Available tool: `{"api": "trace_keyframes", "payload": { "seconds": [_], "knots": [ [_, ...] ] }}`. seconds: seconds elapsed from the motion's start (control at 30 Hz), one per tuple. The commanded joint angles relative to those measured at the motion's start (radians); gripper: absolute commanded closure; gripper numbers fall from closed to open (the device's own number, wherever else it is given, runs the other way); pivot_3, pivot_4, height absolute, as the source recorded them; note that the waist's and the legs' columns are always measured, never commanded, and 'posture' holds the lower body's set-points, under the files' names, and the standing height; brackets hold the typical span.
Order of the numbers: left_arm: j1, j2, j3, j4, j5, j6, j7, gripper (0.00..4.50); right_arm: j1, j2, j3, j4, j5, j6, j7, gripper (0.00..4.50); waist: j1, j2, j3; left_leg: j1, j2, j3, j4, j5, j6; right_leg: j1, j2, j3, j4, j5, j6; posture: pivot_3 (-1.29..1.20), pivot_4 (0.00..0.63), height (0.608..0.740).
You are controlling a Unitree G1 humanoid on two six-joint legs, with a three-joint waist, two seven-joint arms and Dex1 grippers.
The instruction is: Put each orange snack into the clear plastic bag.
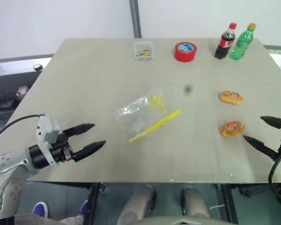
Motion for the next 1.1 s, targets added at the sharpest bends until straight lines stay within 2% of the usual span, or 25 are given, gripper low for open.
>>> {"api": "trace_keyframes", "payload": {
  "seconds": [0.03, 0.27, 0.43, 0.53, 0.6, 0.67, 0.83, 1.1],
  "knots": [
    [-0.019, 0.006, -0.010, -0.012, 0.007, -0.011, 0.004, 0.06, -0.020, -0.022, -0.021, -0.026, 0.014, 0.014, -0.011, 0.05, 0.000, 0.000, 0.000, 0.000, 0.000, 0.000, 0.000, 0.000, 0.000, 0.000, 0.000, 0.000, 0.000, 0.000, 0.000, 0.00, 0.150, 0.710],
    [-0.078, -0.017, -0.060, -0.042, 0.002, 0.011, 0.061, 0.06, -0.096, -0.019, 0.043, -0.060, 0.028, 0.046, -0.041, 0.05, -0.001, 0.000, 0.000, 0.001, 0.001, 0.001, 0.000, 0.000, 0.000, 0.000, 0.001, 0.001, -0.001, 0.001, 0.001, 0.00, 0.150, 0.710],
    [-0.106, -0.059, -0.069, -0.058, -0.039, 0.068, 0.147, 0.06, -0.170, 0.002, 0.152, -0.104, 0.025, 0.049, -0.079, 0.05, -0.001, -0.001, 0.001, 0.001, 0.001, 0.002, -0.001, -0.001, 0.001, 0.000, 0.001, 0.002, -0.003, 0.001, 0.001, 0.00, 0.150, 0.710],
    [-0.120, -0.090, -0.056, -0.071, -0.089, 0.150, 0.244, 0.06, -0.210, 0.006, 0.238, -0.139, -0.045, 0.033, -0.128, 0.05, -0.001, -0.001, 0.001, 0.001, 0.001, 0.002, -0.001, -0.001, 0.001, 0.000, 0.001, 0.002, -0.002, 0.001, 0.001, 0.00, 0.150, 0.710],
    [-0.120, -0.090, -0.039, -0.101, -0.137, 0.256, 0.347, 0.06, -0.222, 0.000, 0.297, -0.165, -0.124, 0.021, -0.172, 0.05, 0.000, -0.002, 0.002, 0.001, 0.001, 0.002, -0.001, -0.001, 0.001, 0.000, 0.001, 0.002, -0.002, 0.001, 0.002, 0.00, 0.150, 0.710],
    [-0.132, -0.059, -0.025, -0.085, -0.263, 0.443, 0.430, 0.06, -0.258, -0.004, 0.365, -0.183, -0.117, 0.031, -0.151, 0.05, 0.000, -0.002, 0.002, 0.001, 0.001, 0.001, -0.001, -0.001, 0.001, 0.000, 0.001, 0.002, -0.002, 0.001, 0.002, 0.00, 0.150, 0.710],
    [-0.254, -0.027, 0.013, 0.125, -0.477, 0.759, 0.612, 0.06, -0.340, 0.017, 0.472, -0.219, -0.094, 0.055, -0.144, 0.05, 0.000, -0.003, 0.003, 0.002, 0.001, 0.000, 0.000, -0.001, 0.001, 0.000, 0.006, 0.002, 0.000, 0.001, 0.002, 0.00, 0.150, 0.710],
    [-0.433, -0.059, -0.046, 0.310, -0.496, 0.962, 0.754, 0.06, -0.345, 0.047, 0.517, -0.234, -0.113, 0.043, -0.163, 0.05, 0.001, -0.004, 0.004, 0.002, 0.001, 0.001, 0.000, 0.001, -0.005, 0.000, 0.006, 0.003, 0.000, 0.001, 0.002, 0.00, 0.150, 0.710]
  ]
}}
